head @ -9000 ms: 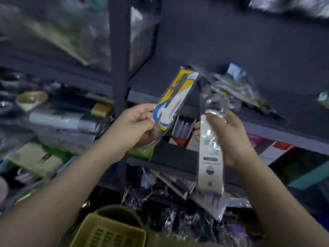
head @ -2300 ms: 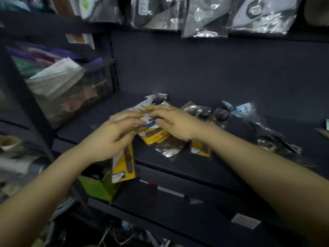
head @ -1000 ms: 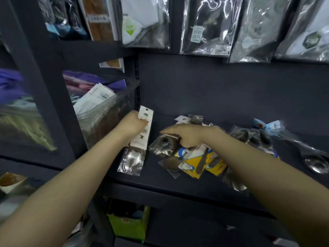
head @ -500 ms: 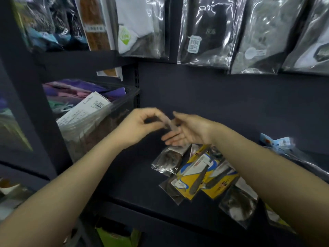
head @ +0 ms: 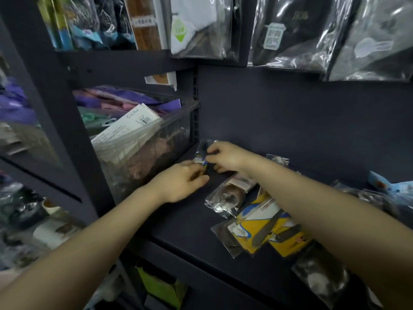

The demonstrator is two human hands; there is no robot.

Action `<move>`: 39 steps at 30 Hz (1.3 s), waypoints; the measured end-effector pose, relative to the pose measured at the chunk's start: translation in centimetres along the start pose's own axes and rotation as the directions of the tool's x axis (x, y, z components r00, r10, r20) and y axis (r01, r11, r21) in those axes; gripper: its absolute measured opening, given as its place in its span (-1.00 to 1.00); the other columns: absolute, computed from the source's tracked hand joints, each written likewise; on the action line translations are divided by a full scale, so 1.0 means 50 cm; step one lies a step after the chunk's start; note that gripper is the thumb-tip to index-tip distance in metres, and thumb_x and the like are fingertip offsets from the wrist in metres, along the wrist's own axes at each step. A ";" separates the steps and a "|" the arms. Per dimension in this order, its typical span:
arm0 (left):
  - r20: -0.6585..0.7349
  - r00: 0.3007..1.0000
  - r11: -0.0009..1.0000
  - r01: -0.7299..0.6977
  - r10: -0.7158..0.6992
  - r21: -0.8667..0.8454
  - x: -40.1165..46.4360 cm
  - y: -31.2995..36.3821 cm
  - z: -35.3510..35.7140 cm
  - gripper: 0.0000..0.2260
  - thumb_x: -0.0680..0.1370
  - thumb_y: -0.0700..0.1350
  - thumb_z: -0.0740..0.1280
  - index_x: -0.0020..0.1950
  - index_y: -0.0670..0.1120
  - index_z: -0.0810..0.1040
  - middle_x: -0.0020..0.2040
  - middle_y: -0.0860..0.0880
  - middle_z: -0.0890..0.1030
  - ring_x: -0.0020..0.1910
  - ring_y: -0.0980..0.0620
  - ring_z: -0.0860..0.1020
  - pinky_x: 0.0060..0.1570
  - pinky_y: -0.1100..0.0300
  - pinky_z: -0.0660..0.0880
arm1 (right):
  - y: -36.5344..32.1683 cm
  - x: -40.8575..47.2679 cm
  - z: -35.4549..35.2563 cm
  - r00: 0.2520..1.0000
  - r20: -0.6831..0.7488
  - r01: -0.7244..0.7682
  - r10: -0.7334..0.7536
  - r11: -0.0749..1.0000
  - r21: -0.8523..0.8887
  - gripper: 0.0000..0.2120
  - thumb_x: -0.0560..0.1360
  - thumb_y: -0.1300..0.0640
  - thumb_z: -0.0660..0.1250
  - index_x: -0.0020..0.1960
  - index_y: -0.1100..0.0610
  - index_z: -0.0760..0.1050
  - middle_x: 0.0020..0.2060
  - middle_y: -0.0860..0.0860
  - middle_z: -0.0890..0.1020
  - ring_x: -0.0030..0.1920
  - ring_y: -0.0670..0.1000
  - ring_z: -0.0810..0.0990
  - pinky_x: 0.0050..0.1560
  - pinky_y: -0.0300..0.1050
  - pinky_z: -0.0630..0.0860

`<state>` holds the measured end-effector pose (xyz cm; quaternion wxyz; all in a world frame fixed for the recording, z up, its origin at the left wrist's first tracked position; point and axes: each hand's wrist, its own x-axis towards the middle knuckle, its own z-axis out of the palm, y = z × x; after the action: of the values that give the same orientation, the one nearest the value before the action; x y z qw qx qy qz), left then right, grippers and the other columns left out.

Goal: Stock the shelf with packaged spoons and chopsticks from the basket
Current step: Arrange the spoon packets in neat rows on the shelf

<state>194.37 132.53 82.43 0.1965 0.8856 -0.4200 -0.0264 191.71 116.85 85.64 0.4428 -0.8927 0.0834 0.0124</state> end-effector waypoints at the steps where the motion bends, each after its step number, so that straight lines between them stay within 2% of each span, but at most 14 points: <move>1: 0.021 1.000 0.997 0.014 -0.016 0.077 0.006 -0.005 0.010 -0.44 0.43 0.22 0.09 0.29 -0.09 0.43 0.25 -0.10 0.45 0.23 -0.06 0.44 0.27 0.09 0.34 | 0.005 0.004 -0.015 0.998 -0.033 0.053 -0.057 0.990 -0.128 -0.77 0.51 0.18 0.31 0.16 0.13 0.47 -0.04 0.09 0.56 -0.05 0.06 0.56 -0.09 -0.16 0.50; 3: 0.044 0.999 0.978 0.020 -0.030 0.206 0.015 -0.009 0.025 -0.49 0.52 0.16 0.14 0.37 -0.10 0.33 0.38 -0.10 0.32 0.31 -0.11 0.38 0.31 0.04 0.32 | 0.015 -0.008 -0.053 0.985 0.013 0.167 -0.169 0.954 -0.247 -0.70 0.49 0.24 0.32 0.22 0.16 0.49 0.14 0.10 0.57 0.14 0.05 0.55 0.09 -0.17 0.46; 5: 0.024 1.000 0.968 -0.001 -0.005 0.250 0.023 -0.010 0.028 -0.58 0.58 0.02 0.12 0.40 -0.12 0.29 0.44 -0.08 0.27 0.35 -0.11 0.36 0.32 0.07 0.31 | 0.021 -0.037 -0.091 0.951 0.246 0.252 -0.185 0.927 -0.277 -0.62 0.48 0.35 0.28 0.26 0.13 0.47 0.22 0.06 0.54 0.22 -0.03 0.51 0.27 -0.16 0.42; 8: 0.006 1.000 0.972 -0.023 0.023 0.233 0.036 -0.010 0.016 -0.65 0.59 -0.12 0.10 0.37 -0.14 0.35 0.44 -0.07 0.31 0.32 -0.10 0.40 0.29 0.10 0.33 | 0.026 -0.073 -0.122 0.874 0.485 0.314 -0.032 0.798 -0.514 -0.41 0.44 0.39 0.23 0.39 -0.03 0.34 0.31 -0.10 0.44 0.26 -0.16 0.41 0.28 -0.25 0.34; 10: 0.027 1.000 0.970 -0.008 0.001 0.245 0.044 -0.009 0.007 -0.68 0.58 -0.15 0.11 0.32 -0.17 0.40 0.40 -0.09 0.35 0.29 -0.12 0.43 0.25 0.06 0.37 | 0.035 -0.079 -0.120 0.855 0.517 0.352 0.029 0.700 -0.621 -0.33 0.43 0.36 0.21 0.44 -0.11 0.22 0.32 -0.14 0.38 0.25 -0.15 0.39 0.25 -0.27 0.37; 13: 0.026 0.998 0.944 0.040 -0.051 0.328 0.045 -0.004 -0.002 -0.73 0.56 -0.04 0.16 0.17 -0.16 0.44 0.28 -0.10 0.44 0.20 -0.13 0.47 0.13 0.02 0.43 | 0.044 -0.075 -0.109 0.859 0.511 0.404 -0.015 0.632 -0.661 -0.33 0.43 0.37 0.20 0.45 -0.08 0.20 0.11 -0.18 0.32 -0.01 -0.20 0.39 -0.02 -0.40 0.35; 16: -0.023 0.997 0.934 0.082 -0.079 0.348 0.035 -0.013 -0.005 -0.79 0.53 -0.08 0.19 0.11 -0.13 0.45 0.22 -0.10 0.47 0.14 -0.16 0.49 0.05 0.02 0.47 | 0.048 -0.076 -0.112 0.860 0.510 0.397 -0.014 0.646 -0.652 -0.33 0.41 0.29 0.30 0.43 -0.11 0.22 0.20 -0.13 0.35 0.19 -0.07 0.41 0.23 -0.12 0.42; 21: -0.039 0.996 0.985 0.088 -0.083 0.150 0.022 -0.047 -0.010 -0.65 0.53 -0.17 0.20 0.33 -0.11 0.37 0.30 -0.10 0.47 0.24 -0.13 0.47 0.22 0.07 0.40 | 0.052 -0.083 -0.092 0.858 0.495 0.472 -0.139 0.594 -0.651 -0.44 0.41 0.17 0.35 0.37 -0.06 0.30 0.24 -0.06 0.39 0.22 -0.03 0.41 0.25 -0.06 0.39; 25: -0.165 0.982 0.911 0.020 -0.096 -0.412 0.008 -0.015 -0.016 -0.64 0.58 -0.26 0.15 0.38 -0.16 0.30 0.28 -0.04 0.45 0.25 0.07 0.42 0.14 0.48 0.29 | 0.047 -0.072 -0.079 0.860 0.380 0.511 -0.342 0.560 -0.653 -0.62 0.44 0.22 0.28 0.26 0.14 0.41 0.12 0.08 0.51 0.12 0.07 0.49 0.16 0.02 0.41; 27: -0.227 0.969 0.817 -0.050 -0.101 -0.574 0.004 -0.002 -0.023 -0.68 0.58 -0.31 0.11 0.33 -0.21 0.34 0.26 -0.08 0.47 0.23 0.08 0.41 0.14 0.52 0.29 | 0.029 -0.068 -0.091 0.837 0.221 0.529 -0.500 0.641 -0.555 -0.72 0.50 0.26 0.24 0.21 0.23 0.43 0.05 0.14 0.58 0.06 0.13 0.55 0.10 -0.03 0.43; 30: -0.283 0.955 0.761 -0.114 -0.094 -0.638 -0.003 0.030 -0.041 -0.73 0.58 -0.28 0.13 0.27 -0.15 0.39 0.21 -0.07 0.51 0.11 0.27 0.48 0.14 0.47 0.35 | -0.024 -0.079 -0.108 0.822 -0.098 0.549 -0.561 0.826 -0.127 -0.83 0.55 0.29 0.21 0.13 0.19 0.47 -0.17 -0.10 0.68 -0.11 -0.14 0.63 -0.04 -0.29 0.49; 32: -0.297 0.955 0.698 -0.200 -0.019 -0.688 -0.008 0.061 -0.049 -0.77 0.58 -0.25 0.16 0.23 -0.11 0.38 0.09 0.02 0.55 -0.03 0.40 0.51 0.06 0.48 0.40 | -0.055 -0.083 -0.106 0.842 -0.204 0.537 -0.500 0.814 0.219 -0.82 0.54 0.33 0.22 0.06 0.21 0.55 -0.13 0.00 0.69 -0.06 -0.06 0.65 0.09 -0.14 0.56; 35: -0.310 0.951 0.609 -0.245 -0.002 -0.754 -0.016 0.093 -0.054 -0.79 0.54 -0.18 0.24 0.17 -0.09 0.38 -0.05 0.05 0.57 -0.19 0.33 0.55 -0.16 0.42 0.47 | -0.071 -0.081 -0.088 0.924 -0.188 0.376 -0.333 0.699 0.608 -0.83 0.51 0.35 0.24 -0.11 0.16 0.57 -0.28 -0.01 0.69 -0.25 -0.04 0.68 -0.12 -0.09 0.63; 39: -0.270 0.944 0.569 -0.119 -0.188 -0.814 -0.033 0.098 -0.055 -0.82 0.47 -0.22 0.34 0.05 -0.14 0.47 -0.22 -0.03 0.62 -0.37 0.17 0.57 -0.35 0.30 0.49 | -0.058 -0.084 -0.048 0.983 -0.073 0.158 -0.168 0.577 0.801 -0.92 0.51 0.30 0.28 -0.04 0.23 0.54 -0.23 0.08 0.66 -0.27 0.01 0.66 -0.20 -0.12 0.64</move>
<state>190.29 131.88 86.59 0.6509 0.6920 -0.3031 -0.0750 187.92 117.24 89.79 0.7970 -0.6007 -0.0046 -0.0622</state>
